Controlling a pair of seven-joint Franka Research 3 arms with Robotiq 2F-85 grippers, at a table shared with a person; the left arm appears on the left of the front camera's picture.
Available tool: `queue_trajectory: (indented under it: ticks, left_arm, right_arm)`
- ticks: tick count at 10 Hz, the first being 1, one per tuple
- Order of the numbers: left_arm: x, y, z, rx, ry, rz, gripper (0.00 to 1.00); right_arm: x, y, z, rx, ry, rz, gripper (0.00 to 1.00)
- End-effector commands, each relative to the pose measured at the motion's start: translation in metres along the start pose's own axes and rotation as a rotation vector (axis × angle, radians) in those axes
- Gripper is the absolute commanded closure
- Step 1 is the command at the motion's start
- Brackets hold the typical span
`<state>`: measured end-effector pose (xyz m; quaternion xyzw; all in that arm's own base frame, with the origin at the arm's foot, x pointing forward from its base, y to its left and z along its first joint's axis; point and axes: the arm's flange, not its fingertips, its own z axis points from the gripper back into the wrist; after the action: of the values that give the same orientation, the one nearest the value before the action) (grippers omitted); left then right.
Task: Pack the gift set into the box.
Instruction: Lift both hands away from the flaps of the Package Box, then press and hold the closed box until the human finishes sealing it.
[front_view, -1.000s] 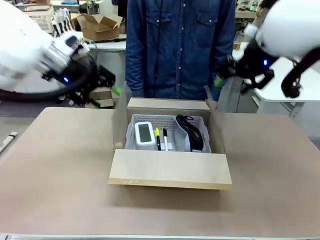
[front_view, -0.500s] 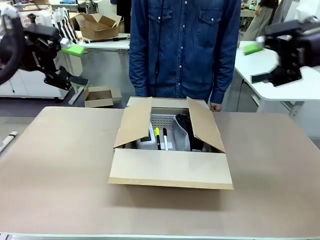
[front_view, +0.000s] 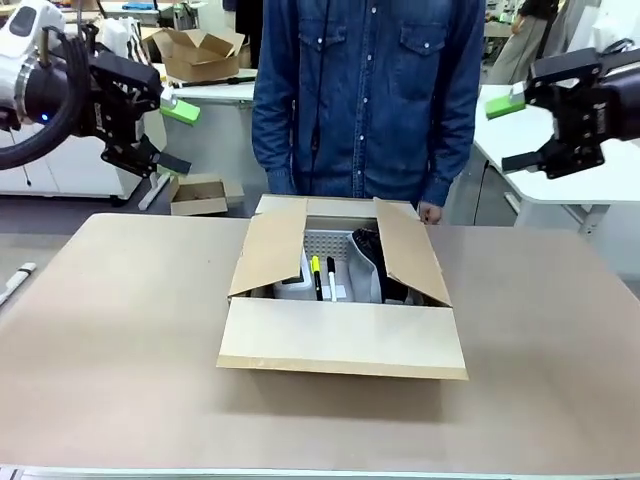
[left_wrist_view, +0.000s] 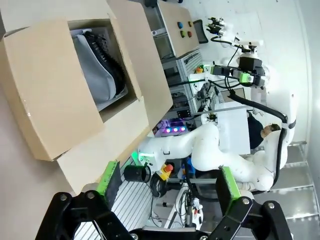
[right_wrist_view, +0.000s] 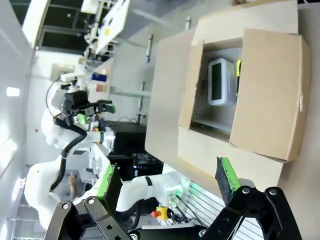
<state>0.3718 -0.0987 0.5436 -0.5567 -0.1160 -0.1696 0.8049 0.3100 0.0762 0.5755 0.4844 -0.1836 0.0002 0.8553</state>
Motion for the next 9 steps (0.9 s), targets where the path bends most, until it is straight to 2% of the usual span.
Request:
queue_trajectory:
  ticks: [1,9]
  left_arm:
    - [-0.0006,-0.0021,0.0025,-0.016,-0.017,0.014,0.0]
    - [-0.0006,-0.0021,0.0025,-0.016,-0.017,0.014,0.0]
  right_arm:
    - [0.0043,-0.0031,0.0024,0.024,-0.007,0.001,0.0]
    - [0.0043,-0.0031,0.0024,0.024,-0.007,0.001,0.0]
